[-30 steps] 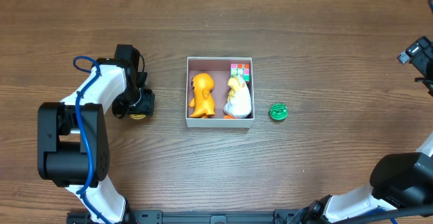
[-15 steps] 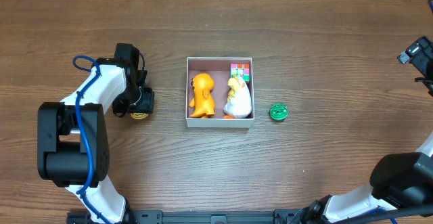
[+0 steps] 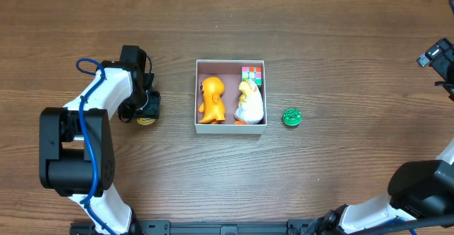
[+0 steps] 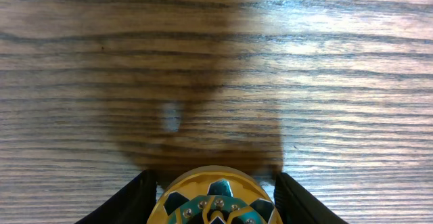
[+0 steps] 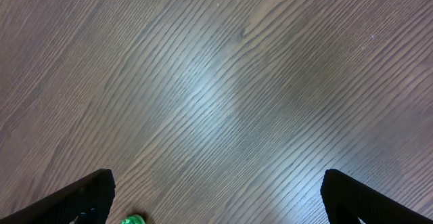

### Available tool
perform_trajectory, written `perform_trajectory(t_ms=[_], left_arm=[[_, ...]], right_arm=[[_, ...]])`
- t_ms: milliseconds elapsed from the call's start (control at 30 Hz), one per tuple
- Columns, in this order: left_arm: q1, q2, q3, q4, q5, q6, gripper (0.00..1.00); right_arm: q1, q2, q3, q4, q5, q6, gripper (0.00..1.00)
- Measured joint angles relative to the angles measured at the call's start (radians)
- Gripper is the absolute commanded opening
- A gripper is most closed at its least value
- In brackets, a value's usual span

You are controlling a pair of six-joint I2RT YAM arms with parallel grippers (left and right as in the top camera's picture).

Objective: Pack container

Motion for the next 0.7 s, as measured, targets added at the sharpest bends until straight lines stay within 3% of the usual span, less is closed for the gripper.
perform_trajectory(t_ms=[233, 700], left_arm=[[0.0, 0.001, 0.034, -0.049, 0.006, 0.0, 0.5], [0.0, 0.001, 0.328, -0.18, 0.026, 0.0, 0.49]], right_arm=[[0.0, 0.0, 0.0, 0.0, 0.0, 0.0, 1.0], [0.0, 0.0, 0.0, 0.0, 0.0, 0.0, 1.0]])
